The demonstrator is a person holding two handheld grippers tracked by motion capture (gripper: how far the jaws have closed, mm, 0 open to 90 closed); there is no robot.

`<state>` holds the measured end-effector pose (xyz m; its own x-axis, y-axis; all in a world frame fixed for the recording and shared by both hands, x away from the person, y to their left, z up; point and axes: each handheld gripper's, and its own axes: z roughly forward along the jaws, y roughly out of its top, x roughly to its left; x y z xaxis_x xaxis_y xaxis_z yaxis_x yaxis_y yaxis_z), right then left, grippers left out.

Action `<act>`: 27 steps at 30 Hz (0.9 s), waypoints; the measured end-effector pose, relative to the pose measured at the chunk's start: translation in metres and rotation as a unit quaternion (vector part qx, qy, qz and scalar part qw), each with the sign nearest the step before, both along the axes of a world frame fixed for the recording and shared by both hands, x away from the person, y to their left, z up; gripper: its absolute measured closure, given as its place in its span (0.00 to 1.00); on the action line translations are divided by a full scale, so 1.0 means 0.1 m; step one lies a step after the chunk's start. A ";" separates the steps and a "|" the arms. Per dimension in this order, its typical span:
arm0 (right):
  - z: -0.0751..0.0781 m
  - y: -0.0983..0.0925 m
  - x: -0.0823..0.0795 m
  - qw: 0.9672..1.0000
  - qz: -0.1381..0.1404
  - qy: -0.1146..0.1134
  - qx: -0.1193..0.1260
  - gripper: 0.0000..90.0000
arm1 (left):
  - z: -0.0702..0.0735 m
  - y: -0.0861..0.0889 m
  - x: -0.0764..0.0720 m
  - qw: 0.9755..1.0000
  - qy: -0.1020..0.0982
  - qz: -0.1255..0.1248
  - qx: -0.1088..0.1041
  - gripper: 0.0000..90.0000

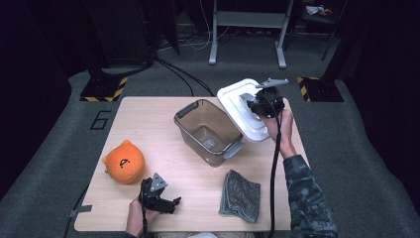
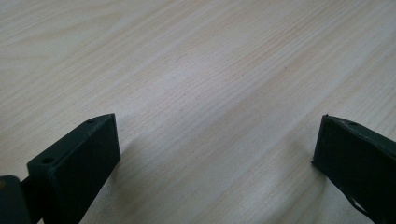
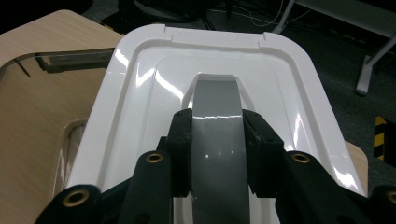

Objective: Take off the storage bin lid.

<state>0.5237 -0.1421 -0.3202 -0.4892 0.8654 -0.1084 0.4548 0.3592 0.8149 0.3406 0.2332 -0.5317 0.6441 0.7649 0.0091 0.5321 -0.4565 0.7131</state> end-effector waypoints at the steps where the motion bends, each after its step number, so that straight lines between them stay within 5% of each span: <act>1: 0.00 -0.03 0.01 1.000 -0.005 0.002 0.000 0.74 | 0.00 0.00 0.00 1.000 -0.001 0.000 0.001 0.00; 14: -0.18 -0.32 0.17 0.998 -0.056 0.020 0.005 0.74 | 0.00 0.00 0.00 1.000 -0.002 0.002 -0.001 0.00; 27: -0.59 -0.51 0.34 0.995 -0.093 0.046 0.004 0.74 | 0.00 0.00 0.00 1.000 -0.002 0.002 -0.001 0.00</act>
<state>0.5573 -0.1931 -0.3792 -0.3283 0.9425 -0.0628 0.5855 0.2552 0.7695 0.3407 0.2330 -0.5318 0.6417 0.7669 0.0097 0.5313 -0.4536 0.7155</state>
